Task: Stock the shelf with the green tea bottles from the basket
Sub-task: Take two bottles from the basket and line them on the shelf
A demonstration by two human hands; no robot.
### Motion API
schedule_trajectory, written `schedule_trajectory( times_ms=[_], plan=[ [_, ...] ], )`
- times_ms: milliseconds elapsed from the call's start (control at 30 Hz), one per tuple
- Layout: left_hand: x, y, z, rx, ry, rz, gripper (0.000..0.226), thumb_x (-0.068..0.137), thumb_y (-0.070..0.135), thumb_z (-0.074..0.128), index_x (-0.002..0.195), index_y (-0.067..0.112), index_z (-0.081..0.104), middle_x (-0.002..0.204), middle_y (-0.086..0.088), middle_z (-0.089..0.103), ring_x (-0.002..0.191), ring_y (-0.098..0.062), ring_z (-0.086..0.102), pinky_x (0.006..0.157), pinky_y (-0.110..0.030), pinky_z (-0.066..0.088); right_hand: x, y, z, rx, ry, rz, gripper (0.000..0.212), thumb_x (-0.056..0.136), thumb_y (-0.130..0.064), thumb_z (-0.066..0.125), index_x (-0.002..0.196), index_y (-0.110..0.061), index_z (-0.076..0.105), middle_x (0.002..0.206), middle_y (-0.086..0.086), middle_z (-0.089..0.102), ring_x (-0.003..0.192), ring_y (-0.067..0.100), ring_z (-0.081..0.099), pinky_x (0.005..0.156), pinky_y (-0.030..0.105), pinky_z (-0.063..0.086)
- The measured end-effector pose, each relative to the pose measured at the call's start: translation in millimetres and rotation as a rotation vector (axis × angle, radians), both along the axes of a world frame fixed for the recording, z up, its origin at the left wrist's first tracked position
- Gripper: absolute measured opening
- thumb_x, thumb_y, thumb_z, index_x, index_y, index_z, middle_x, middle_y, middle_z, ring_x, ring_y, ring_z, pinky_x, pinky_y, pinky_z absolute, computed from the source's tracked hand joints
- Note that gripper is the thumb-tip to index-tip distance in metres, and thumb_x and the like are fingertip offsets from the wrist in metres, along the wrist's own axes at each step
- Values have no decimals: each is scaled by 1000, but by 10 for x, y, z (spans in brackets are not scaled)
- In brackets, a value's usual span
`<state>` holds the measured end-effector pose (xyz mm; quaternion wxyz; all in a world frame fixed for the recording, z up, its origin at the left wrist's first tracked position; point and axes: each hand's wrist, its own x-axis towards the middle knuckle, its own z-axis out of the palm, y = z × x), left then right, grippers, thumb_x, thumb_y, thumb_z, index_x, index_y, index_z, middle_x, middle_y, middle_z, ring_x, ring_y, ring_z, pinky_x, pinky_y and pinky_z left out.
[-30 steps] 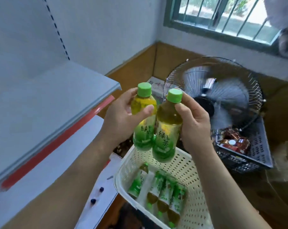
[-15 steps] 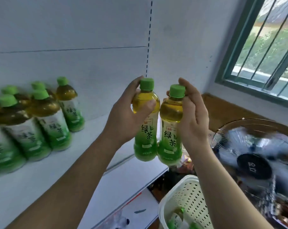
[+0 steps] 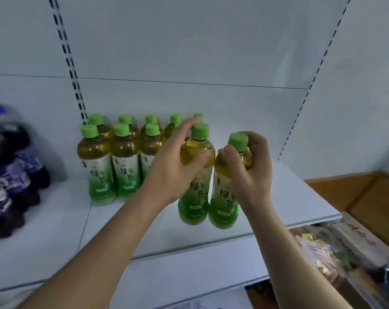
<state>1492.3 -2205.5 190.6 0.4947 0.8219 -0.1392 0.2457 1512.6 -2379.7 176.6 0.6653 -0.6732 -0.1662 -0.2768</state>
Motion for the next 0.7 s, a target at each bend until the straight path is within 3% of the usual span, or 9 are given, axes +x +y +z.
schedule_trajectory(
  times_ms=[67, 233, 333, 400, 500, 600, 700],
  plan=[
    [-58, 131, 2, 4, -4, 53, 58, 102, 40, 70, 152, 50, 43, 139, 36, 54, 134, 20, 45, 108, -6, 38, 66, 148, -24, 8, 14, 68, 21, 96, -26, 72, 113, -31, 62, 97, -15, 72, 85, 9, 73, 71, 20, 55],
    [-226, 489, -20, 42, 32, 208, 63, 101, 45, 67, 159, 43, 43, 157, 22, 53, 145, 4, 43, 117, -22, 38, 173, 578, -107, 37, 22, 179, 20, 101, -28, 69, 120, -32, 66, 104, -16, 75, 94, 11, 73, 82, 28, 58],
    [-329, 706, -61, 69, 47, 256, 69, 96, 56, 63, 161, 43, 42, 160, 24, 50, 148, 5, 44, 116, -15, 37, 222, 811, -203, 40, 48, 260, 24, 106, -31, 67, 129, -28, 67, 111, -12, 76, 105, 15, 73, 89, 34, 59],
    [-396, 851, -103, 73, 58, 280, 71, 95, 57, 63, 162, 42, 42, 156, 25, 53, 144, 11, 47, 115, -13, 39, 204, 947, -239, 8, 64, 308, 23, 108, -28, 67, 132, -28, 67, 114, -16, 76, 109, 10, 72, 91, 26, 57],
    [-464, 1083, -174, 62, 81, 310, 69, 97, 52, 66, 162, 44, 42, 151, 26, 57, 138, 10, 53, 117, -29, 48, 158, 1142, -267, -56, 66, 370, 26, 108, -27, 67, 135, -25, 67, 113, -24, 75, 109, 3, 71, 89, 17, 53],
    [-535, 1315, -257, 7, 87, 318, 64, 99, 41, 70, 159, 44, 46, 147, 26, 60, 137, 6, 56, 115, -40, 53, 143, 1359, -297, -70, 61, 402, 27, 108, -27, 67, 135, -23, 66, 113, -19, 76, 110, 8, 72, 90, 22, 55],
    [-577, 1543, -340, -3, 85, 334, 63, 101, 31, 74, 155, 47, 47, 149, 25, 60, 142, 3, 54, 120, -42, 49, 113, 1569, -331, -70, 49, 409, 29, 109, -26, 66, 137, -19, 65, 115, -17, 74, 111, 10, 71, 92, 28, 58]
  ],
)
